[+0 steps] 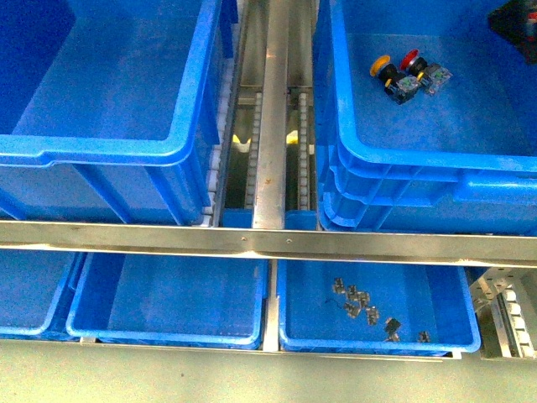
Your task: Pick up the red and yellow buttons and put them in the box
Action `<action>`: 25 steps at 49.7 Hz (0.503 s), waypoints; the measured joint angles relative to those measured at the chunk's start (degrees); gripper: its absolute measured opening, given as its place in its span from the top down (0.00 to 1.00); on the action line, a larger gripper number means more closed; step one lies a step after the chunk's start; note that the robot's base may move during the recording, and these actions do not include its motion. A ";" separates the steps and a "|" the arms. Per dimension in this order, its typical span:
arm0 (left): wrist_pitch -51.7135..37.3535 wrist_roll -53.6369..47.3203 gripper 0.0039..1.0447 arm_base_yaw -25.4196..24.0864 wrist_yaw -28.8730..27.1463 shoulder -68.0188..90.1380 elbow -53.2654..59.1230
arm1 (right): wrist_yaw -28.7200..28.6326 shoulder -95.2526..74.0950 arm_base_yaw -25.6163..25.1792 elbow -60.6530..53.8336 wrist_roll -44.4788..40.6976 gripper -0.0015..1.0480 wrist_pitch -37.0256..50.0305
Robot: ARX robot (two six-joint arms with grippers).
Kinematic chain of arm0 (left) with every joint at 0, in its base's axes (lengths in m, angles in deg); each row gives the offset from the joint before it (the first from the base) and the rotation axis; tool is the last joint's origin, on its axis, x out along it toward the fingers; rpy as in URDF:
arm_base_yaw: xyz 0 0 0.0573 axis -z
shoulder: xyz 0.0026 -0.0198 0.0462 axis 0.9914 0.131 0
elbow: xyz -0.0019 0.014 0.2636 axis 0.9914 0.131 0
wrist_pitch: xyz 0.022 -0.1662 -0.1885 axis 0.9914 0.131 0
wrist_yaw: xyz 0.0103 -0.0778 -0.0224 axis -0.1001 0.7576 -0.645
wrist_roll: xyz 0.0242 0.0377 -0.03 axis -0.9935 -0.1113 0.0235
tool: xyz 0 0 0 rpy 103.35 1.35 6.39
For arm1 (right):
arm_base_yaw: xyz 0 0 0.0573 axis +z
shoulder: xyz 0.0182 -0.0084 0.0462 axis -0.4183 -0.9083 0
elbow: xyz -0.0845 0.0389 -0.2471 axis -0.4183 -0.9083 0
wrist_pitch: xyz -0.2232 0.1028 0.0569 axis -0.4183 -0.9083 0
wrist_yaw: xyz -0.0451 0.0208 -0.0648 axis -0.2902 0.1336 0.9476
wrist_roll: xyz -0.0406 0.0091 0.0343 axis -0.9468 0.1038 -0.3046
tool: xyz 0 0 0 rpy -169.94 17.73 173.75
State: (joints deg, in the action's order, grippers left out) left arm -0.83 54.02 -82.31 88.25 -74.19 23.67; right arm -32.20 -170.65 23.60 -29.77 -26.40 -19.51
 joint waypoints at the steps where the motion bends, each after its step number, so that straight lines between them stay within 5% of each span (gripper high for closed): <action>1: 0.00 0.00 0.07 0.00 0.00 0.00 0.00 | -0.55 1.33 -0.26 -1.22 0.26 0.06 -0.31; 8: 0.00 0.00 0.07 0.00 0.00 0.00 0.00 | -6.05 23.58 -4.94 -19.15 7.80 0.06 -6.62; 18: 0.00 0.00 0.07 0.00 0.02 0.00 0.00 | -2.93 52.19 -5.60 -31.43 21.31 0.06 -23.26; 25: 0.00 0.00 0.07 0.00 0.00 -0.04 0.00 | 12.41 57.07 -0.61 -39.34 22.12 0.24 -1.46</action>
State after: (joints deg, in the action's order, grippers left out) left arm -0.83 54.02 -82.31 88.25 -74.24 23.67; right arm -19.78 -113.59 22.99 -69.11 -4.28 -20.97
